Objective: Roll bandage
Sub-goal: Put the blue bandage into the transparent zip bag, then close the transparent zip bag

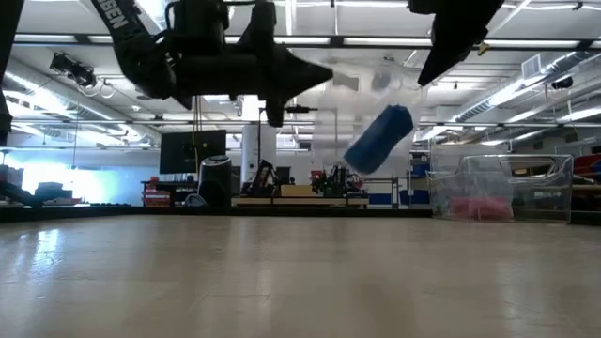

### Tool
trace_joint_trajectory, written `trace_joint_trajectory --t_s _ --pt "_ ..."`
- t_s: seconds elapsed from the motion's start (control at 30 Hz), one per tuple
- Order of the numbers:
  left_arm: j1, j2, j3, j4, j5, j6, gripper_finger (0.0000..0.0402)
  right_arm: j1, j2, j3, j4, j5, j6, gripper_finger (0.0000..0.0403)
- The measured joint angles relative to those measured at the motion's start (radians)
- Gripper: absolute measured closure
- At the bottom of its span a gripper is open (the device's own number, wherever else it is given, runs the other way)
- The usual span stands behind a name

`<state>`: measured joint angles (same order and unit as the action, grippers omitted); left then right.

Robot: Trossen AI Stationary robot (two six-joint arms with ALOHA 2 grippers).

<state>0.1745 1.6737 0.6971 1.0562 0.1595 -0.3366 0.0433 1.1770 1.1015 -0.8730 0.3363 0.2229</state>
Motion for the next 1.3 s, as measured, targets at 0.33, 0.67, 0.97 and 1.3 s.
trace_joint_trajectory --t_s 0.33,0.67,0.97,1.3 --pt "0.0 0.0 -0.099 -0.029 -0.099 0.041 0.0402 0.023 0.007 0.0 0.023 0.057 -0.028 0.0327" --pt "-0.013 0.0 -0.099 -0.066 -0.017 0.089 0.0402 0.019 0.115 0.0 0.386 -0.154 -0.176 0.0247" --pt "-0.042 0.0 -0.089 -0.115 -0.016 0.119 0.0402 -0.029 0.261 0.0 0.493 -0.169 -0.2 0.025" --pt "-0.046 0.0 -0.032 -0.223 -0.078 0.116 0.0402 -0.019 0.326 0.051 0.516 -0.172 -0.13 0.0251"
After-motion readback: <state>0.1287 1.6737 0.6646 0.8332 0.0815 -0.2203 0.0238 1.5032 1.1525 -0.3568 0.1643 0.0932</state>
